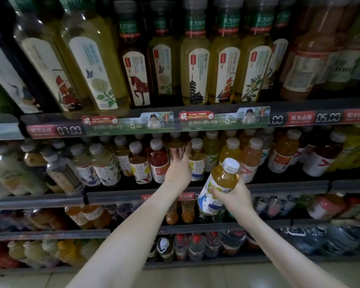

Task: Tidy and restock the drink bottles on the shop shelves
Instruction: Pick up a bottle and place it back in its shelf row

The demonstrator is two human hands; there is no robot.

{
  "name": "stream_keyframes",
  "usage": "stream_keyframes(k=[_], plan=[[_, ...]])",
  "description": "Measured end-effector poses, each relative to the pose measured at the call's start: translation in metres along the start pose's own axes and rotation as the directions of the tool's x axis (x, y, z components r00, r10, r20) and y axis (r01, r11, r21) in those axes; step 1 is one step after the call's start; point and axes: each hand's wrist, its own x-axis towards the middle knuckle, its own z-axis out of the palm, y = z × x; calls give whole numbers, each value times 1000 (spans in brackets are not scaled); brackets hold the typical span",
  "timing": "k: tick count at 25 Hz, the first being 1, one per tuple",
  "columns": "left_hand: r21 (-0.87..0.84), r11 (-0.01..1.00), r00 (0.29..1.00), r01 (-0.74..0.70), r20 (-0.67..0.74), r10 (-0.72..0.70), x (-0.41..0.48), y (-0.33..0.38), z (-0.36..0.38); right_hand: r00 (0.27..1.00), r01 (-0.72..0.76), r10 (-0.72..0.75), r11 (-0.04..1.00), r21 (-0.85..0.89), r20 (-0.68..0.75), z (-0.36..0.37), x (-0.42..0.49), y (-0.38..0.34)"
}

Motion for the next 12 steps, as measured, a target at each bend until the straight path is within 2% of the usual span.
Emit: stream_keyframes(k=[3, 6, 10, 12], plan=[[-31, 997, 997, -70, 28, 71, 37, 10, 7, 999, -30, 30, 999, 17, -25, 2, 0, 15], [-61, 998, 997, -21, 67, 25, 45, 11, 14, 995, -73, 75, 997, 32, -62, -7, -5, 29], [109, 991, 997, -79, 19, 77, 28, 26, 24, 989, -90, 92, 996, 19, -118, -13, -9, 36], [106, 986, 992, -129, 1, 129, 8, 30, 37, 983, -91, 90, 996, 0, -159, -13, -10, 35]])
